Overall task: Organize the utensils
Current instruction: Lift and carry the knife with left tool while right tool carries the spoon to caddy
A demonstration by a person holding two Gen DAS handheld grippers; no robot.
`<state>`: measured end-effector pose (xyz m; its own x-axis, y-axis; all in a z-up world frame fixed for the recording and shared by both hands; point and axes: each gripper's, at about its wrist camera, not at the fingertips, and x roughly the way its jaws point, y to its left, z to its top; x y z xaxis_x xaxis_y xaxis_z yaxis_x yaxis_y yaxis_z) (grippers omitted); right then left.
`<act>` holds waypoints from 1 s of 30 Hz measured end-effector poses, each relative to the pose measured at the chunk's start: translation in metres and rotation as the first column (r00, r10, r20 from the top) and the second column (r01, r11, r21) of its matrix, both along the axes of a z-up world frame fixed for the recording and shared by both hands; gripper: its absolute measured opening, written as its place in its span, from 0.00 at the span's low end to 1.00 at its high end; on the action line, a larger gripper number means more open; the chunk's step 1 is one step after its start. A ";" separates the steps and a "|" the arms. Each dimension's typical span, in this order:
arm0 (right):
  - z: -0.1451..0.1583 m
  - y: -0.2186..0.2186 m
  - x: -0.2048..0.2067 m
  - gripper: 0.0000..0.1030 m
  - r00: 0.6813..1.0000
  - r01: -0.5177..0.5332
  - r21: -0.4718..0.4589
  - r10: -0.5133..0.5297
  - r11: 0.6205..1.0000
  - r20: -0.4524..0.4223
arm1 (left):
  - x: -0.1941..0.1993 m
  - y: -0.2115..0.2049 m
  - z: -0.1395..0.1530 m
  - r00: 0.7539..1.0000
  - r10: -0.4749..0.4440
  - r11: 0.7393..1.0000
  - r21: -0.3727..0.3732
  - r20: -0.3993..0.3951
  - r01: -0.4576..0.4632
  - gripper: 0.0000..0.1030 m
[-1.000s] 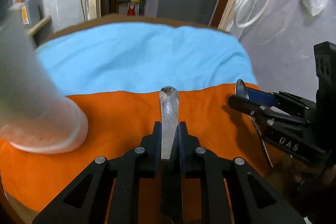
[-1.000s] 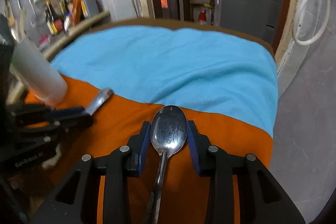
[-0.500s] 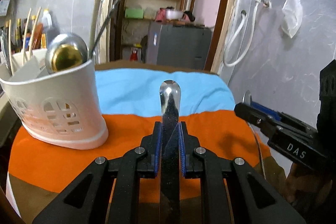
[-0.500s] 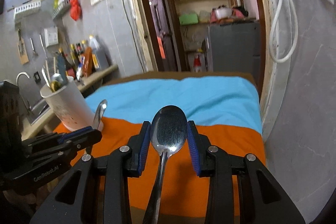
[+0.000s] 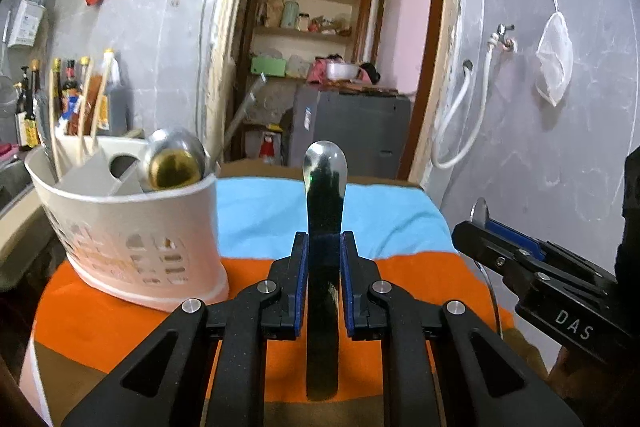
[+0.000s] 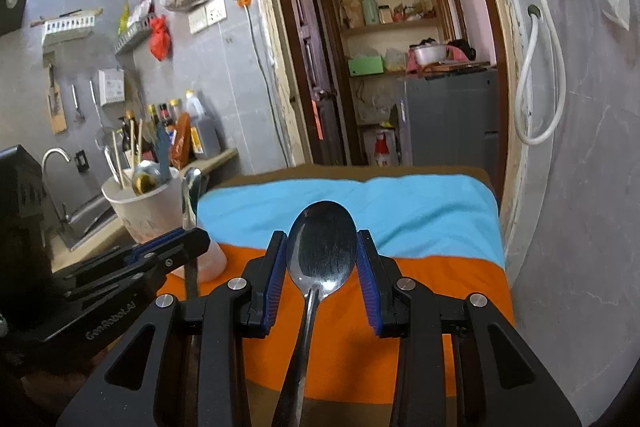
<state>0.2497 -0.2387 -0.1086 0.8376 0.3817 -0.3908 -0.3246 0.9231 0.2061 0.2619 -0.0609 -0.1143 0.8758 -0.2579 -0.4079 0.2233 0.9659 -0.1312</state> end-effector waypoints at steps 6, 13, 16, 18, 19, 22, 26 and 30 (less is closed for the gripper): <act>0.024 0.007 -0.001 0.31 0.999 0.012 0.028 -0.014 1.000 0.052 | -0.009 0.008 0.028 0.996 0.025 1.000 -0.002 0.090 -0.025 0.11; 0.065 0.024 0.001 0.31 0.990 0.011 0.064 -0.020 0.998 0.143 | -0.018 0.036 0.067 0.989 0.045 0.999 -0.025 0.138 -0.042 0.11; 0.083 0.034 0.003 0.31 0.983 -0.010 0.091 -0.007 0.996 0.181 | -0.021 0.054 0.086 0.987 0.053 0.998 -0.032 0.154 -0.049 0.11; 0.093 0.043 0.006 0.31 0.980 -0.030 0.101 0.009 0.994 0.199 | -0.023 0.068 0.098 0.985 0.061 0.998 -0.032 0.164 -0.057 0.11; 0.099 0.051 0.009 0.31 0.976 -0.042 0.103 0.019 0.994 0.215 | -0.024 0.077 0.104 0.983 0.066 0.998 -0.031 0.171 -0.062 0.11; 0.115 0.073 0.017 0.31 0.966 -0.074 0.115 0.043 0.991 0.256 | -0.023 0.104 0.121 0.978 0.085 0.996 -0.036 0.188 -0.079 0.11; 0.135 0.104 0.027 0.31 0.944 -0.119 0.138 0.069 0.983 0.324 | -0.012 0.148 0.141 0.972 0.133 0.990 -0.080 0.194 -0.119 0.11; 0.145 0.133 0.034 0.31 0.915 -0.174 0.171 0.095 0.970 0.393 | -0.003 0.184 0.154 0.958 0.183 0.982 -0.090 0.223 -0.166 0.09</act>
<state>0.2837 -0.1057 0.0362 0.8424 0.5373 0.0412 -0.5325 0.8184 0.2162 0.2584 0.1230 0.0394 0.9776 -0.1133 -0.1776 0.0841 0.9828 -0.1642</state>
